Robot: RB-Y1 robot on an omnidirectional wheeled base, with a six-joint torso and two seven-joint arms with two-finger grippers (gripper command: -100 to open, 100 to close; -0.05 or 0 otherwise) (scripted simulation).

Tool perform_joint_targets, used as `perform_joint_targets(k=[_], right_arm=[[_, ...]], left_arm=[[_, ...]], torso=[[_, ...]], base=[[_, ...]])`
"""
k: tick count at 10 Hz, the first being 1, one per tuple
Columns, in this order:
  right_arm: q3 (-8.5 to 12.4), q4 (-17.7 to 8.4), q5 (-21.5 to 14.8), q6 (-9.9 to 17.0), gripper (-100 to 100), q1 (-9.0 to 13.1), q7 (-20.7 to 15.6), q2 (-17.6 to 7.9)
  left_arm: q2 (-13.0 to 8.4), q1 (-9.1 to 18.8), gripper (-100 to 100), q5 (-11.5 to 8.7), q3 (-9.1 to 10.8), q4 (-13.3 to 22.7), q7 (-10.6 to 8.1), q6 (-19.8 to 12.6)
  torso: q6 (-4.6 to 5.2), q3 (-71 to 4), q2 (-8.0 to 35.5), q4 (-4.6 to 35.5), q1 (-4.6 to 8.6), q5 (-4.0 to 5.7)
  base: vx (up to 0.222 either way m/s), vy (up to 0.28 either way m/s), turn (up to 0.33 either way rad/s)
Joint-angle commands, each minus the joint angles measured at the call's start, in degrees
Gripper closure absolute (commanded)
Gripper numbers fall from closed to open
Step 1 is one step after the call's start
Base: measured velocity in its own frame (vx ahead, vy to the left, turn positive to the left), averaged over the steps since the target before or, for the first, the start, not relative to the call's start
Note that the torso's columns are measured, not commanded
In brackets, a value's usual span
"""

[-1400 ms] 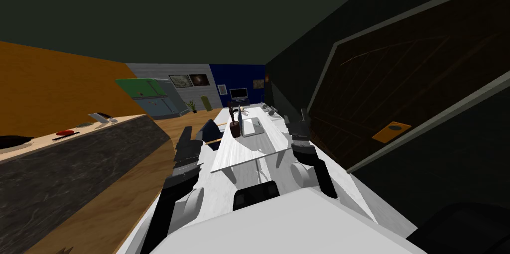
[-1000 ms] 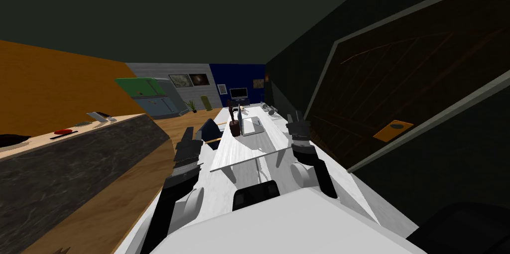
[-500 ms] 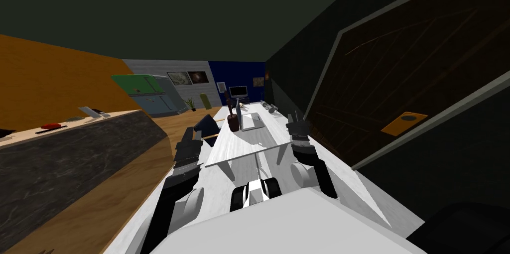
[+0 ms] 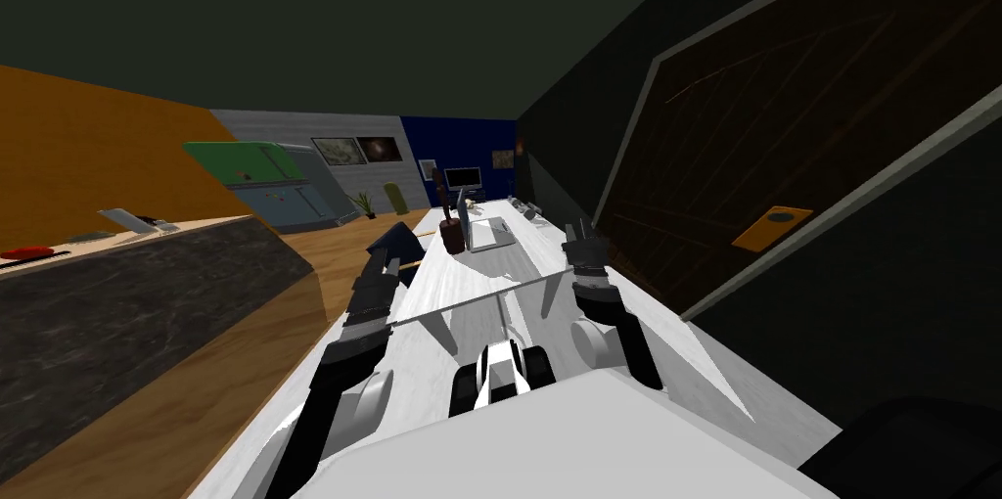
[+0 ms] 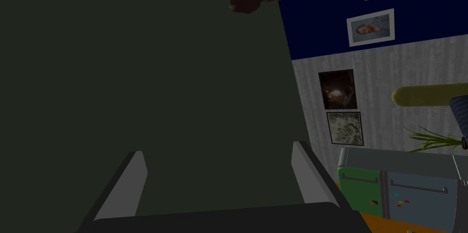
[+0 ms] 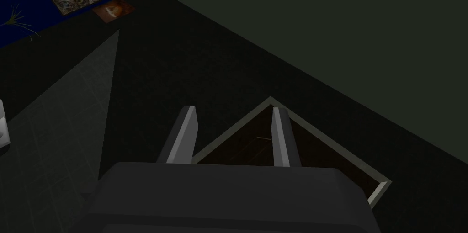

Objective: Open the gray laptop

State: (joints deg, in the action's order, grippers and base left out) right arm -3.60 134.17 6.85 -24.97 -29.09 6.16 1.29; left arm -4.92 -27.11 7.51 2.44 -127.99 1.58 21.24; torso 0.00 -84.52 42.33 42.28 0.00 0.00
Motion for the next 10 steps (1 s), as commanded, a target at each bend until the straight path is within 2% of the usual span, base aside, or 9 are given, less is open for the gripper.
perform_joint_targets(k=[1, 6, 7, 10], right_arm=[[0.0, 0.0, 0.0, 0.0, 0, 0.0, 0.0, 0.0], [0.0, 0.0, 0.0, 0.0, 0, 0.01, 0.0, 0.0], [0.0, 0.0, 0.0, 0.0, 0, 0.01, 0.0, 0.0], [0.0, 0.0, 0.0, 0.0, 0, 0.0, 0.0, 0.0]], left_arm=[[-2.93, 1.34, -100, 0.65, 1.18, 1.51, 0.68, -3.15], [-6.68, 4.88, -100, 2.17, 4.81, 5.72, 2.39, -10.94], [-6.68, 4.88, -100, 2.17, 4.81, 5.72, 2.39, -11.13], [-8.12, 7.27, -100, 3.29, 7.42, 8.53, 3.57, -16.49]], torso=[[0.0, -0.01, 0.01, 0.02, 0.02, 0.01], [0.0, -0.04, -0.04, 0.01, 0.0, 0.0], [-0.01, -0.01, 0.02, 0.02, -0.04, -0.01], [0.0, -0.06, -0.05, 0.0, -0.02, 0.0]], base=[[-0.062, -0.009, -0.184], [-0.093, -0.01, -0.217], [-0.082, -0.003, -0.086], [-0.09, -0.009, -0.234]])
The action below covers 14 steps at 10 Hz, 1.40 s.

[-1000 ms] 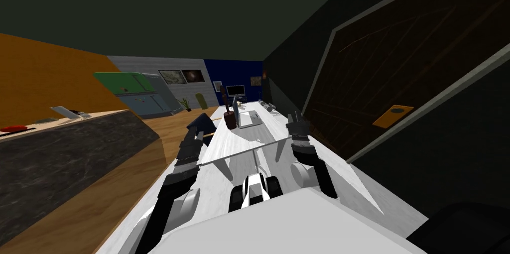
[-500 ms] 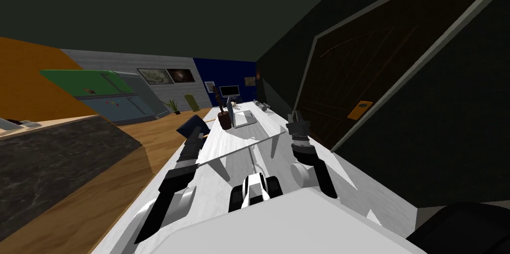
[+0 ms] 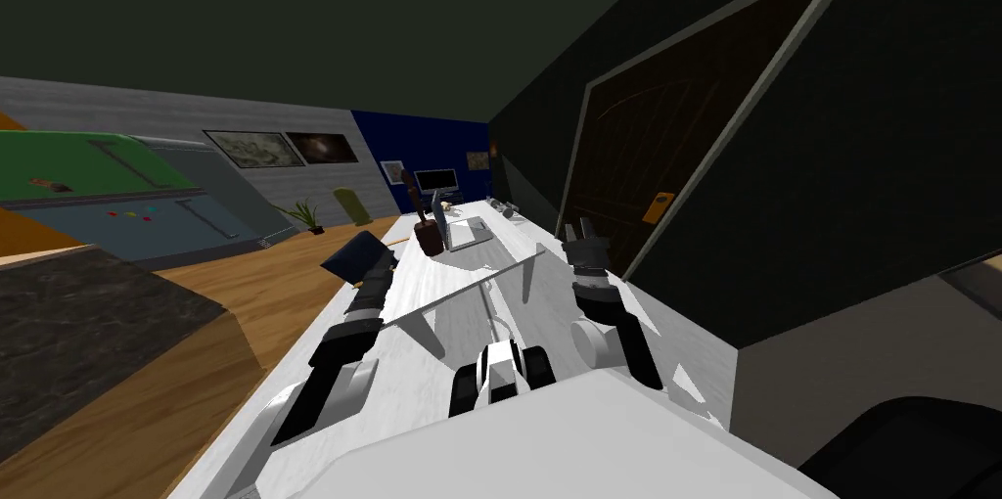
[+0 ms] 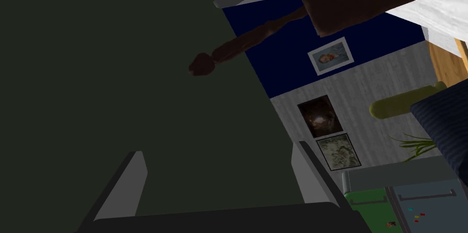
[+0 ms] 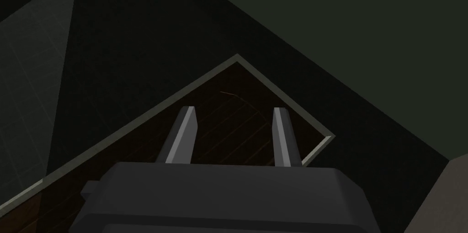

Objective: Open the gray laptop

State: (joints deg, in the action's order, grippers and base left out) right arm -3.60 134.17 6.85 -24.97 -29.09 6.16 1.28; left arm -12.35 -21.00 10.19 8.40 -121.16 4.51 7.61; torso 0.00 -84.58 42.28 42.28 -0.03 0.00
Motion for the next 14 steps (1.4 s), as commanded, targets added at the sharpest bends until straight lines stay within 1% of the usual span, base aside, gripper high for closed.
perform_joint_targets(k=[1, 2, 3, 4, 9, 10, 13, 14], right_arm=[[0.0, 0.0, 0.0, 0.0, 0, 0.0, 0.0, 0.0], [0.0, 0.0, 0.0, 0.0, 0, 0.0, 0.0, 0.0], [0.0, 0.0, 0.0, 0.0, 0, -0.01, 0.0, 0.0], [0.0, 0.0, 0.0, 0.0, 0, -0.01, 0.0, 0.0], [0.0, 0.0, 0.0, 0.0, 0, -0.01, 0.0, 0.0], [0.0, 0.0, 0.0, 0.0, 0, -0.01, 0.0, 0.0], [0.01, 0.0, 0.0, 0.0, 0, -0.02, 0.0, 0.0], [0.01, 0.0, 0.0, 0.0, 0, -0.02, 0.0, -0.01]], left_arm=[[-1.07, 1.97, -100, 1.02, 2.35, 2.62, 1.01, -4.45], [-1.07, 1.97, -100, 1.02, 2.35, 2.62, 1.01, -5.08], [-1.43, 2.78, -100, 1.46, 3.24, 3.52, 1.37, -7.04], [-1.43, 2.78, -100, 1.46, 3.24, 3.52, 1.37, -7.04], [-3.39, 6.69, -100, 4.07, 7.25, 7.62, 2.61, -16.25], [-3.39, 6.69, -100, 4.07, 7.25, 7.62, 2.61, -16.8], [-5.19, 8.83, -100, 5.93, 9.14, 9.7, 2.81, -21.81], [-5.19, 8.83, -100, 5.93, 9.14, 9.7, 2.81, -22.29]], torso=[[-0.01, 0.07, 0.1, 0.03, 0.06, 0.01], [0.01, 0.06, 0.06, 0.03, 0.14, 0.03], [-0.05, -0.03, -0.07, -0.01, 0.04, 0.02], [0.0, -0.07, -0.12, -0.03, -0.02, -0.01], [0.0, 0.03, 0.04, 0.02, 0.06, 0.01], [-0.03, 0.01, -0.01, 0.0, 0.01, 0.0], [0.01, -0.07, -0.12, -0.03, 0.0, 0.0], [0.0, -0.07, -0.12, -0.03, 0.01, 0.0]], base=[[-0.11, -0.047, -0.275], [-0.069, -0.036, -0.082], [-0.052, -0.025, -0.156], [-0.039, -0.013, -0.102], [-0.044, -0.026, -0.24], [-0.013, -0.016, -0.064], [0.023, -0.01, -0.187], [0.035, 0.0, -0.07]])
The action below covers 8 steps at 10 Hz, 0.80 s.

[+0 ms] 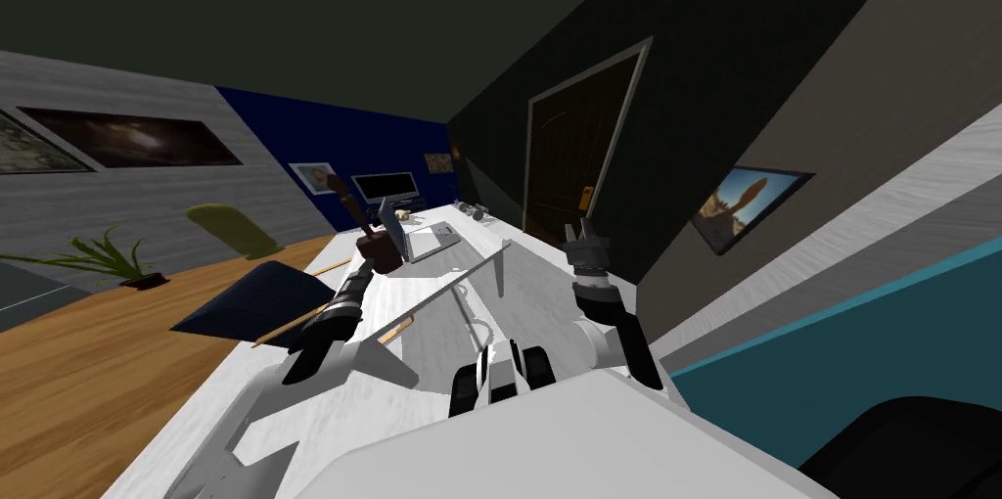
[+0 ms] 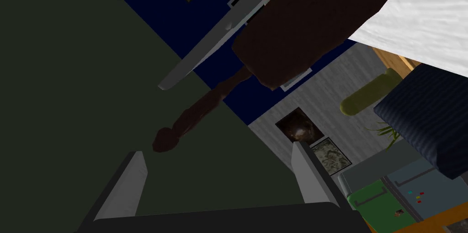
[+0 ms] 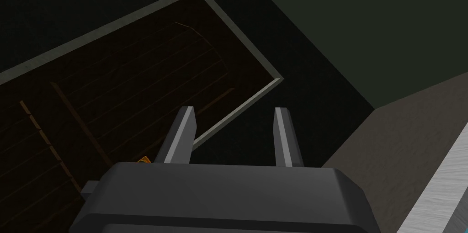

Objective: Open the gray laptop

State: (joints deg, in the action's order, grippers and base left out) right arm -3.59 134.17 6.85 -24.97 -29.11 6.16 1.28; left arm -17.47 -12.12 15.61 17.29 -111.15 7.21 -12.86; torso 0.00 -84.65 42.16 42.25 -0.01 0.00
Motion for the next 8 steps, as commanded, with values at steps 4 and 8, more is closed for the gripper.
perform_joint_targets(k=[4, 8], right_arm=[[0.01, 0.0, 0.0, 0.0, 0, -0.01, 0.0, 0.0], [0.01, 0.0, 0.0, 0.0, 0, -0.01, 0.0, 0.0]], left_arm=[[-2.23, 1.86, -100, 2.5, 1.71, 1.4, -0.07, -6.87], [-4.96, 3.95, -100, 5.13, 3.17, 2.97, -0.61, -12.8]], torso=[[-0.01, 0.03, 0.05, 0.01, -0.07, -0.02], [-0.01, 0.01, 0.02, 0.0, 0.01, 0.0]], base=[[0.062, 0.014, -0.13], [0.097, 0.019, -0.124]])
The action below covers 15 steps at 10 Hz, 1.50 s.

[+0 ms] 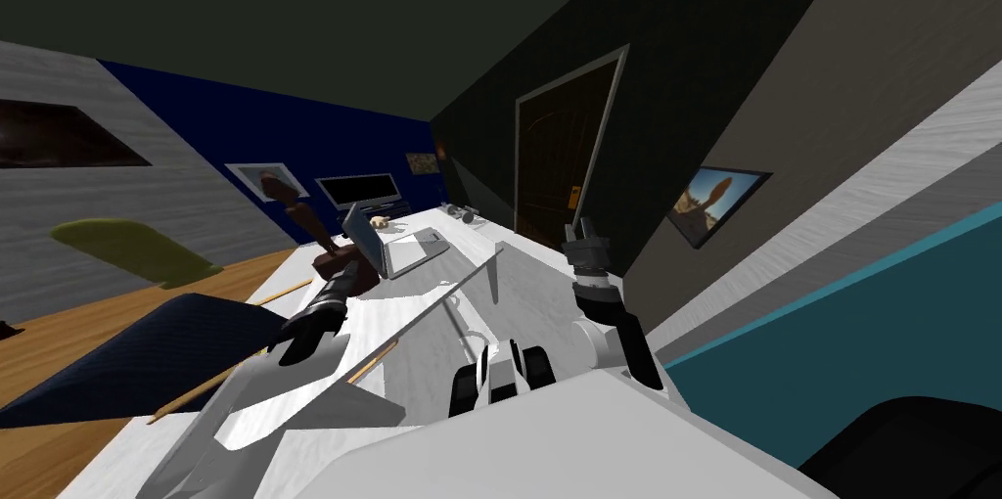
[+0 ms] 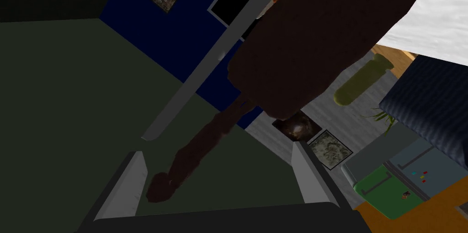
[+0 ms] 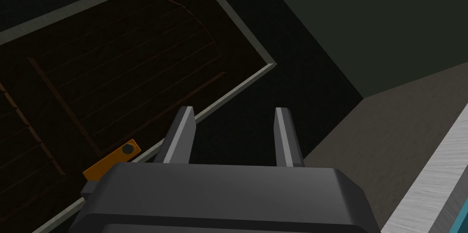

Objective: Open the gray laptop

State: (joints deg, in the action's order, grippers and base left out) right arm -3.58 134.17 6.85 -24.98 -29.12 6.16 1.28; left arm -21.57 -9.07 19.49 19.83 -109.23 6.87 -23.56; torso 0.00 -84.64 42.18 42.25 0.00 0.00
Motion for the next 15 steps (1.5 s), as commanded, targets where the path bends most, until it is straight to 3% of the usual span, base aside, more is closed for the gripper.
perform_joint_targets(k=[1, 7, 9, 10, 12, 13, 15], right_arm=[[0.0, 0.0, 0.0, 0.0, 0, 0.0, 0.0, 0.0], [0.0, 0.0, 0.0, 0.0, 0, 0.0, 0.0, 0.0], [0.0, 0.0, 0.0, 0.0, 0, 0.0, 0.0, 0.0], [0.0, 0.0, 0.0, 0.0, 0, 0.0, 0.0, 0.0], [0.0, 0.0, 0.0, 0.0, 0, 0.01, 0.0, 0.0], [0.0, 0.0, 0.0, 0.0, 0, 0.01, 0.0, 0.0], [0.0, 0.0, 0.0, 0.0, 0, 0.01, 0.0, 0.0]], left_arm=[[-1.49, 1.35, -100, 1.87, 0.94, 1.34, -0.42, -3.43], [-5.01, 3.54, -100, 5.09, 2.64, 2.68, -1.14, -10.53], [-4.79, 3.48, -100, 5.33, 2.59, 2.45, -1.11, -10.56], [-2.71, 5.26, -100, 3.39, 4.58, 2.73, 1.74, -10.17], [-2.71, 5.26, -100, 3.39, 4.58, 2.73, 3.64, -10.17], [-0.62, 6.99, -100, 1.39, 6.55, 3.01, 5.86, -9.56], [-0.62, 6.99, -100, 1.39, 6.55, 3.01, 8.4, -9.56]], torso=[[0.0, 0.0, 0.0, 0.0, -0.05, -0.02], [0.0, 0.1, 0.15, 0.05, 0.06, 0.02], [-0.01, 0.05, 0.08, 0.02, 0.0, 0.0], [-0.02, 0.13, 0.22, 0.06, 0.03, 0.0], [0.0, 0.15, 0.23, 0.07, 0.01, 0.0], [0.0, 0.11, 0.18, 0.05, 0.01, 0.0], [0.0, 0.05, 0.08, 0.02, -0.01, 0.0]], base=[[0.116, 0.023, -0.136], [0.091, 0.036, -0.11], [0.056, 0.019, -0.055], [0.009, 0.012, 0.009], [-0.001, 0.01, -0.001], [-0.006, 0.012, 0.008], [-0.002, 0.009, 0.0]])
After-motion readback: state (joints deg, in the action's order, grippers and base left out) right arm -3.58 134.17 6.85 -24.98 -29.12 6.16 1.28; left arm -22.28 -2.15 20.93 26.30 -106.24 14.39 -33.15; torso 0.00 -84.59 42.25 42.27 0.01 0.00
